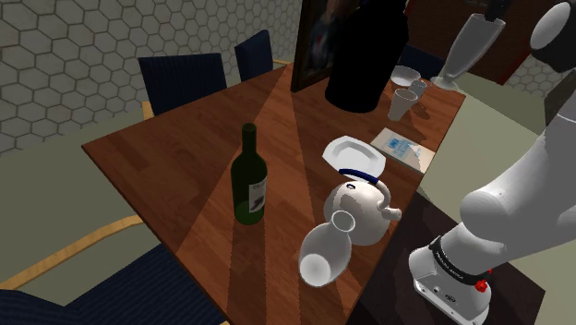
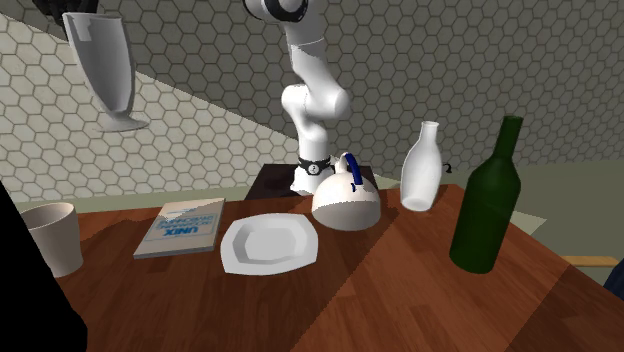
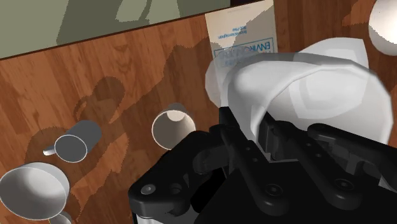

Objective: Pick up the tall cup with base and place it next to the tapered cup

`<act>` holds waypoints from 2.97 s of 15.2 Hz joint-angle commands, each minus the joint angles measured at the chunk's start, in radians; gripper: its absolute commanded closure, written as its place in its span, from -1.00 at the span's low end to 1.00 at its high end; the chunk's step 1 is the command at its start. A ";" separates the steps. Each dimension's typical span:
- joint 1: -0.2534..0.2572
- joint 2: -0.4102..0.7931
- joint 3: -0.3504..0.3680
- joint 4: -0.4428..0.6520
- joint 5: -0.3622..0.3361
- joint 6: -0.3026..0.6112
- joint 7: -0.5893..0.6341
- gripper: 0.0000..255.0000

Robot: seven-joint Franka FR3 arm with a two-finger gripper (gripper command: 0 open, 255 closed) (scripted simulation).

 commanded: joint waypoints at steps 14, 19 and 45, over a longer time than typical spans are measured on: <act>-0.010 -0.044 -0.012 -0.216 -0.017 0.176 -0.038 1.00; 0.000 -0.072 -0.009 -0.321 -0.028 0.255 -0.030 1.00; 0.013 -0.088 -0.001 -0.694 -0.033 0.612 -0.017 1.00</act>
